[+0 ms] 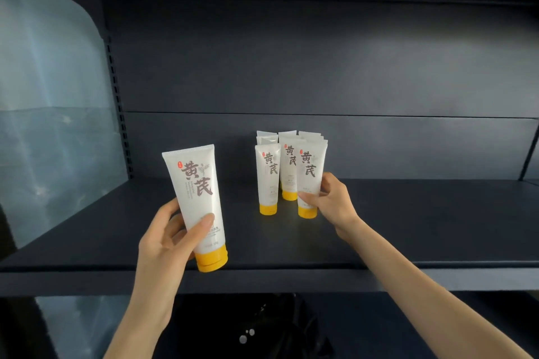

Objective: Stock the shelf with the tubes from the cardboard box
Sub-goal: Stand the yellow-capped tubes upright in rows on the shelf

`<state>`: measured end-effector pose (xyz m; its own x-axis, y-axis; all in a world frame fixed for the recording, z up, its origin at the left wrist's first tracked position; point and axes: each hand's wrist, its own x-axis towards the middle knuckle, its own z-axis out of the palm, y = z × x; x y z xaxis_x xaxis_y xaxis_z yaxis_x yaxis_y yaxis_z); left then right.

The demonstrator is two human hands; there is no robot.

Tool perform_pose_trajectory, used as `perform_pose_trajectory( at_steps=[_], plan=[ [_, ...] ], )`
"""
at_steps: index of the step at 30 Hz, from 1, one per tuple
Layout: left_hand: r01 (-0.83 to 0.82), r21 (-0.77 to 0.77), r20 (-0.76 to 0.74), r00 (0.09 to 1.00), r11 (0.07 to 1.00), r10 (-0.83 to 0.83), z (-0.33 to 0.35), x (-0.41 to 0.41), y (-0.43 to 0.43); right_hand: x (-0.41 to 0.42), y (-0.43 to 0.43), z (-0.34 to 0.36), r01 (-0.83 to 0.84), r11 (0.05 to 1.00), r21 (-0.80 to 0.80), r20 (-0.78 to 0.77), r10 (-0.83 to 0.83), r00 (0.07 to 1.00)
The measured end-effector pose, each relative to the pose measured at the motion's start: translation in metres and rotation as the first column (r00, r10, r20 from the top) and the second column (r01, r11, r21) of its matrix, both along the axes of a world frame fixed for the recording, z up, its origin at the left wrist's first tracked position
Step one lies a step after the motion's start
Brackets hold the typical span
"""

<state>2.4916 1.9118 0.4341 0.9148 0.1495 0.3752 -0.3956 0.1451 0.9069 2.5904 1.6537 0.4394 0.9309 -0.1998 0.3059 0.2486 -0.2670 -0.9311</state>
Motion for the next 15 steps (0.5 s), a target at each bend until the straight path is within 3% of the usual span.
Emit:
perform_pose_trajectory(
  at_steps=[8,15],
  plan=[
    [-0.062,-0.034,0.012,0.998,0.998,0.063,-0.001,0.008,0.005,0.032,0.004,-0.003,0.079,0.996,-0.044,-0.068,-0.082,0.994],
    [-0.033,-0.048,0.006,0.999,0.998,0.033,-0.003,0.017,-0.018,0.035,0.01,-0.007,0.048,0.991,-0.123,-0.06,-0.056,0.997]
  ],
)
